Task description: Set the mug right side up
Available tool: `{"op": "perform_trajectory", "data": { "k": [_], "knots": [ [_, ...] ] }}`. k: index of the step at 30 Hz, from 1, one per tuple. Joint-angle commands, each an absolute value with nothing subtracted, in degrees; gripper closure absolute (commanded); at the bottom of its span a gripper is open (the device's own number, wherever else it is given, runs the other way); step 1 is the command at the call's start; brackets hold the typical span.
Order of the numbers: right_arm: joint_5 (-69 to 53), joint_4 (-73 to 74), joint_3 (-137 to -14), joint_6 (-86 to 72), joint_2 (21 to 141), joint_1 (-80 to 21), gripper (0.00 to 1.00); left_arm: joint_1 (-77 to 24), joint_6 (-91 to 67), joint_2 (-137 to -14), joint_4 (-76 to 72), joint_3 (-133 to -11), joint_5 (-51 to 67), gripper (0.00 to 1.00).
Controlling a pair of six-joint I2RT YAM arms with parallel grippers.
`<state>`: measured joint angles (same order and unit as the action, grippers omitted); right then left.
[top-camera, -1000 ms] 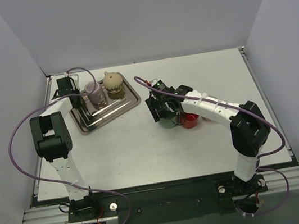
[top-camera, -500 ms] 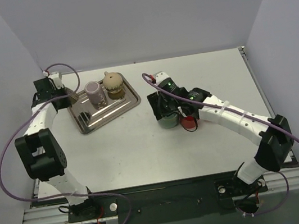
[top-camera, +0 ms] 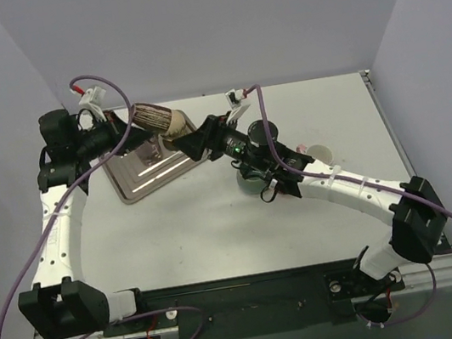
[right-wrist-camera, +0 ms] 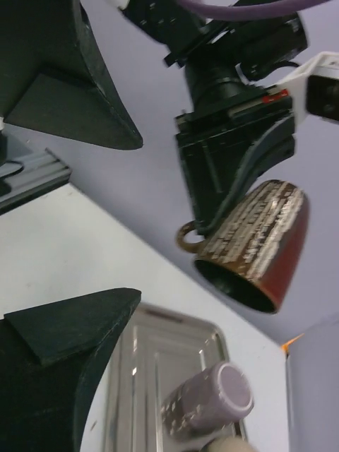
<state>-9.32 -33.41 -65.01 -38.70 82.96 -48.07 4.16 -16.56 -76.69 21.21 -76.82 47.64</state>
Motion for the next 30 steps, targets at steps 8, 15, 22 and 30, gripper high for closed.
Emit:
{"op": "perform_trajectory", "data": {
  "k": [8,15,22,30],
  "knots": [
    [-8.9,-59.9,-68.4,-50.5,88.6,-48.7,0.33,-6.4,-25.9,-69.0,15.3,-74.3,58.7,1.00],
    [-7.6,-52.9,-67.1,-44.5,83.2,-48.1,1.00,-8.7,-24.5,-70.4,17.7,-72.8,59.3,1.00],
    [-0.3,7.8,-78.6,-20.1,78.5,-48.4,1.00,-0.6,-3.1,-73.9,34.3,-78.1,38.1,0.11],
    [2.8,30.2,-72.7,-18.4,83.5,-49.0,1.00,1.1,2.5,-79.3,22.5,-73.5,11.5,0.10]
  ]
}}
